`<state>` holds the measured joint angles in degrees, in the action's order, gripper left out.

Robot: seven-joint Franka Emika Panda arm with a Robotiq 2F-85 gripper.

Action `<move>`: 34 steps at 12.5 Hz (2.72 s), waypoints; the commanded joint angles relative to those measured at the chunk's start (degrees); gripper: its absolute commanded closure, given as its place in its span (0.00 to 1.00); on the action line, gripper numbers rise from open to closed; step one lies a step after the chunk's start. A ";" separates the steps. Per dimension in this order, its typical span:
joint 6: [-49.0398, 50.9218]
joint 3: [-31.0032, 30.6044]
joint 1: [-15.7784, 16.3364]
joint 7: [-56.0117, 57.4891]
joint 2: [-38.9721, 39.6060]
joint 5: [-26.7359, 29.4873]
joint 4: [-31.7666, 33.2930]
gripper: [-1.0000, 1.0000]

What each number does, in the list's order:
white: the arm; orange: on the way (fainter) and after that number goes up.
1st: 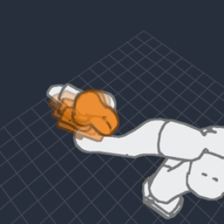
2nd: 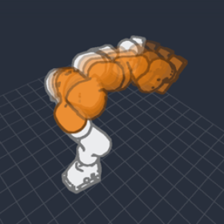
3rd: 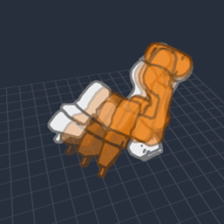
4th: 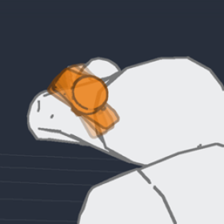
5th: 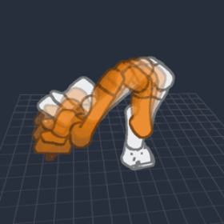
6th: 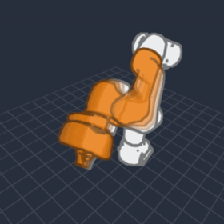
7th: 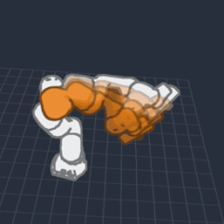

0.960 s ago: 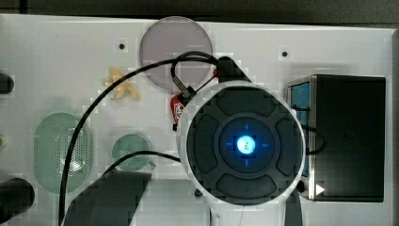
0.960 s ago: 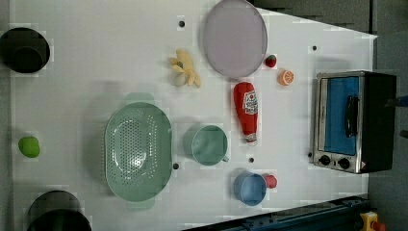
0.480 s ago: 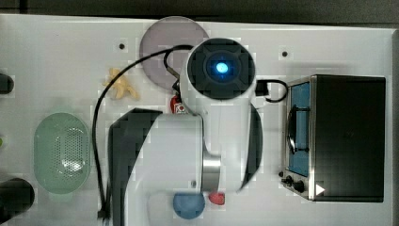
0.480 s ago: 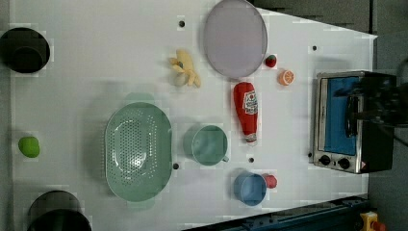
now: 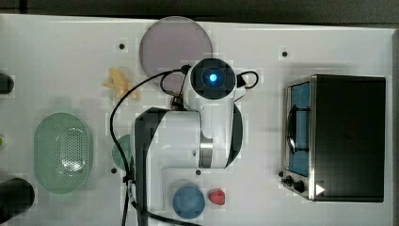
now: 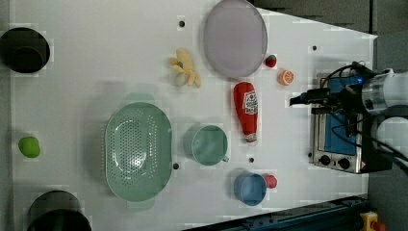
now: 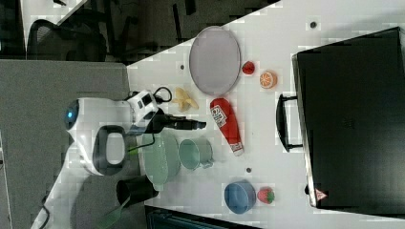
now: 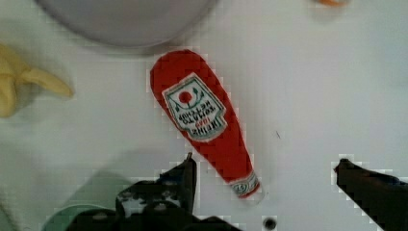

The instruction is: Pick Ketchup from the table and place it in strainer.

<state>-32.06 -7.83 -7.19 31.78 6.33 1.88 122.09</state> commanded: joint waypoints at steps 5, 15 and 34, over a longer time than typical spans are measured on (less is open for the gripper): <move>-16.84 -2.43 0.06 22.33 7.39 -0.16 5.29 0.00; -31.15 -1.51 0.26 22.97 17.46 -2.46 10.27 0.00; -13.04 -4.28 1.26 18.19 -1.24 -2.40 7.35 0.39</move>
<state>-45.41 -10.08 -6.57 52.12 8.61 -0.28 132.94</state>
